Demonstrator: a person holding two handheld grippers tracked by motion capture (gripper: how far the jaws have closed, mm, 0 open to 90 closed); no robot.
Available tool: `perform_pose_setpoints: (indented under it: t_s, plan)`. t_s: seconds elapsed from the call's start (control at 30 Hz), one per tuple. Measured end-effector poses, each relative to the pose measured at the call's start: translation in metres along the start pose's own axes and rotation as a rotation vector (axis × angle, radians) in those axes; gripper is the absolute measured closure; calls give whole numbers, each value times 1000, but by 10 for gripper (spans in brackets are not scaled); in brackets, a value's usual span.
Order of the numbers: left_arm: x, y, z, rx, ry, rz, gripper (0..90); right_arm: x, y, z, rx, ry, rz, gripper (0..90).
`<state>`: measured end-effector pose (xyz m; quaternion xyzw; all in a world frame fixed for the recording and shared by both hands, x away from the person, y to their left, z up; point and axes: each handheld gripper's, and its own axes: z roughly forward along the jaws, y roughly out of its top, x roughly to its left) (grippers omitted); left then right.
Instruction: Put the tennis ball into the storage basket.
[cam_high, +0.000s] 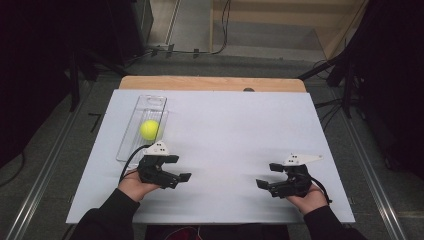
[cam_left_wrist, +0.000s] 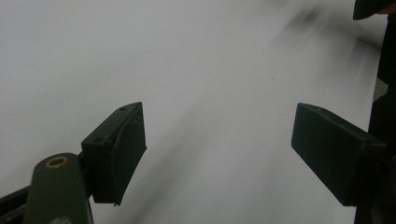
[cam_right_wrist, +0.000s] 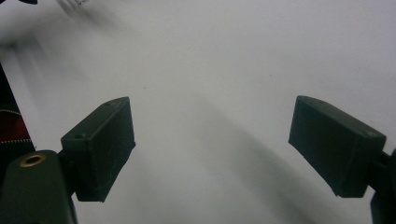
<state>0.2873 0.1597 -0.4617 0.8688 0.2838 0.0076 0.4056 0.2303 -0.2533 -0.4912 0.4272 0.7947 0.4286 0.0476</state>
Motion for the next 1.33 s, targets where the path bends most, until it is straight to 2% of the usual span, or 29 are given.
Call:
perform_pose_setpoints:
  t_s: [0.27, 0.67, 0.97, 1.33]
  plan:
    - [-1, -10, 0, 17, -3, 12, 182, 0, 0, 0, 0, 0, -2, 125]
    - [-2, -20, -4, 12, 7, 1, 185, -1, 0, 0, 5, 4, -1, 125]
    - [-3, -24, -5, 14, -5, -8, 184, 0, 0, 1, 6, 4, -1, 125]
    - [-4, -28, -8, 19, 3, -9, 186, 0, -1, 2, 10, 8, 2, 125]
